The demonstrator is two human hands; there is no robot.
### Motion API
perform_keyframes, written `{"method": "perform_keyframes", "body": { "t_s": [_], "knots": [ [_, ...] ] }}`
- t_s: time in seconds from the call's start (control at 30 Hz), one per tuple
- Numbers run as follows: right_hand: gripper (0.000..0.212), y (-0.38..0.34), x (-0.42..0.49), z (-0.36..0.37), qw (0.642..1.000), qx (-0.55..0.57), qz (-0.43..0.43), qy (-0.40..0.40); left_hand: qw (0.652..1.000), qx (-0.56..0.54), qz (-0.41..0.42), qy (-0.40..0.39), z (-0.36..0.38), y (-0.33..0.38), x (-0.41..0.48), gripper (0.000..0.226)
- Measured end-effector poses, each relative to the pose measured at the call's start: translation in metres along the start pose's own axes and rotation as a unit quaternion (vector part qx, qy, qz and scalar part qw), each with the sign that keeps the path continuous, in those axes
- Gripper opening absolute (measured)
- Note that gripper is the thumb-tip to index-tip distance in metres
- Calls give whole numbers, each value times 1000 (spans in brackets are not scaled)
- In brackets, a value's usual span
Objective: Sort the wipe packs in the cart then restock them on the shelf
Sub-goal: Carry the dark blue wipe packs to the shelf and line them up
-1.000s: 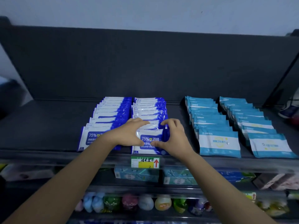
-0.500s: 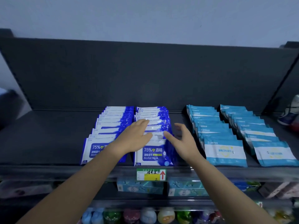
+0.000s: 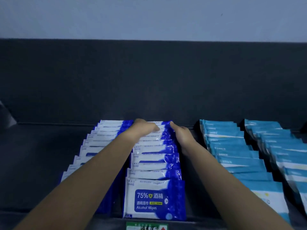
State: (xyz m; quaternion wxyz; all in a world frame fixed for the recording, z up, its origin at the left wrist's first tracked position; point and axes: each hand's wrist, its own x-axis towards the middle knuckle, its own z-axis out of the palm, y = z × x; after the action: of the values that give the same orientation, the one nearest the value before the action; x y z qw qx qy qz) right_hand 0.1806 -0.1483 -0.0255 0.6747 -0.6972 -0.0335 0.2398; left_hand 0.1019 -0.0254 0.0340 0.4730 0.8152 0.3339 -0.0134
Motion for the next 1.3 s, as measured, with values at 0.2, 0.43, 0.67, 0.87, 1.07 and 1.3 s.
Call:
{"method": "perform_keyframes", "body": {
  "t_s": [0.2, 0.43, 0.67, 0.87, 1.07, 1.3],
  "knots": [
    [39, -10, 9, 8, 996, 63, 52, -45, 996, -77, -7, -47, -2, 9, 14, 50],
    [14, -1, 13, 15, 995, 70, -68, 4, 994, -106, -12, -20, 2, -1, 31, 87],
    [28, -1, 14, 14, 996, -12, -90, -10, 992, 83, 82, 53, 7, -14, 28, 92],
    [36, -8, -26, 13, 970, -177, -142, 88, 912, 333, 239, 25, -5, -27, -19, 68],
    [41, 4, -114, 4, 990, -90, -73, -76, 904, 364, 200, -105, -4, -64, -70, 104],
    [69, 14, -138, 2, 998, -5, -41, -45, 887, 374, 267, -51, -8, -67, -90, 102]
  ]
}}
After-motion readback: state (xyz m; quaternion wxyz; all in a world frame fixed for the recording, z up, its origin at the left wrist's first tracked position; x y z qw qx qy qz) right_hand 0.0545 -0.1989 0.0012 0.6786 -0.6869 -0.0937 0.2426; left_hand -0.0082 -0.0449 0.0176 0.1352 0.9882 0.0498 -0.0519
